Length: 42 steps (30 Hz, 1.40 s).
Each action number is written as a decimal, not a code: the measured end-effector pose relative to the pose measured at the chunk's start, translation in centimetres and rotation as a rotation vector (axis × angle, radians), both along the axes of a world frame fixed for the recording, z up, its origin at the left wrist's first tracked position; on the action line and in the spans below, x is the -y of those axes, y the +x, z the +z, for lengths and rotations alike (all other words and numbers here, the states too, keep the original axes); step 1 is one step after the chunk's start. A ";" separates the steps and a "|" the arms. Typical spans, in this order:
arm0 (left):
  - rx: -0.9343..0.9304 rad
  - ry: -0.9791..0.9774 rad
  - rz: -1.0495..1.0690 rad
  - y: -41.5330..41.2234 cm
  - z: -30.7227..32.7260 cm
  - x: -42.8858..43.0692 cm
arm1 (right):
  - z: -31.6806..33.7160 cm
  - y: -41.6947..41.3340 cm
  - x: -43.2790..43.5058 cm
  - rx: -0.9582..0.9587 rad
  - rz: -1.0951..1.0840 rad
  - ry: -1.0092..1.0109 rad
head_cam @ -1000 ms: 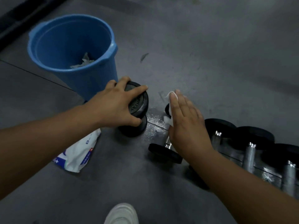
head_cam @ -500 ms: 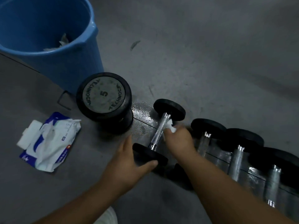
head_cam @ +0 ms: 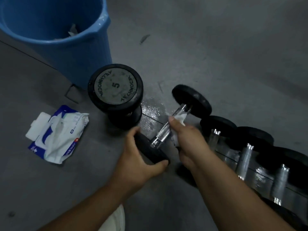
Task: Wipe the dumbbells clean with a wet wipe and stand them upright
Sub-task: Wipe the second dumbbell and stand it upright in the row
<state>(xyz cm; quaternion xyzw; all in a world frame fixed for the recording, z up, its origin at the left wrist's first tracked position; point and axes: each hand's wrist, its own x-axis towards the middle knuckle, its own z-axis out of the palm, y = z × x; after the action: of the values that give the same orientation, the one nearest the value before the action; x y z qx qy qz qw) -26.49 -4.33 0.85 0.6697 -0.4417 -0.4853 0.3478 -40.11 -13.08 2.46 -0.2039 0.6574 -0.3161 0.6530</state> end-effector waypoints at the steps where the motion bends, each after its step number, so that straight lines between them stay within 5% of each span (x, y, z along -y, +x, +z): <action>1: -0.016 -0.039 -0.073 1.1 1.5 -0.4 | 2.1 0.1 -1.5 0.057 -0.024 -0.045; 6: -0.006 -0.106 -0.526 5.1 5.9 -2.9 | 6.6 -1.0 -12.0 0.058 -0.197 -0.010; 12: 0.252 -0.011 -1.014 2.7 2.3 -8.0 | 3.6 -2.6 -22.7 0.429 -0.677 0.300; 18: 0.404 0.013 -1.172 1.1 -1.5 -9.8 | -2.4 -3.0 -26.3 0.503 -0.854 0.458; 21: 0.426 0.031 -1.169 1.0 -2.2 -9.5 | -3.1 -3.6 -26.5 0.467 -0.727 0.494; 24: 0.445 0.011 -1.185 1.4 -2.5 -9.7 | -1.5 -4.0 -27.3 0.131 -0.277 0.526; 28: 0.438 -0.088 -1.063 2.4 -2.5 -11.5 | -0.7 -4.0 -27.3 -0.719 0.268 -0.029; 31: 0.405 -0.120 -1.013 2.7 -2.7 -12.5 | -2.6 -1.9 -27.1 -1.002 0.750 -0.291; 37: 0.471 -0.050 -1.013 1.6 -2.7 -11.2 | -3.8 -1.8 -23.1 -1.082 1.222 -0.269; 42: 0.536 0.031 -1.083 1.3 -1.9 -9.3 | -3.3 0.2 -25.6 -1.087 1.094 -0.166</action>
<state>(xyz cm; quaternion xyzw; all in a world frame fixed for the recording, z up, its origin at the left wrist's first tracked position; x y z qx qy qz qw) -25.19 4.99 -1.02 0.4536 -0.7850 -0.4141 -0.0818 -39.93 12.49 -0.79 -0.6742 0.6654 0.1475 0.2845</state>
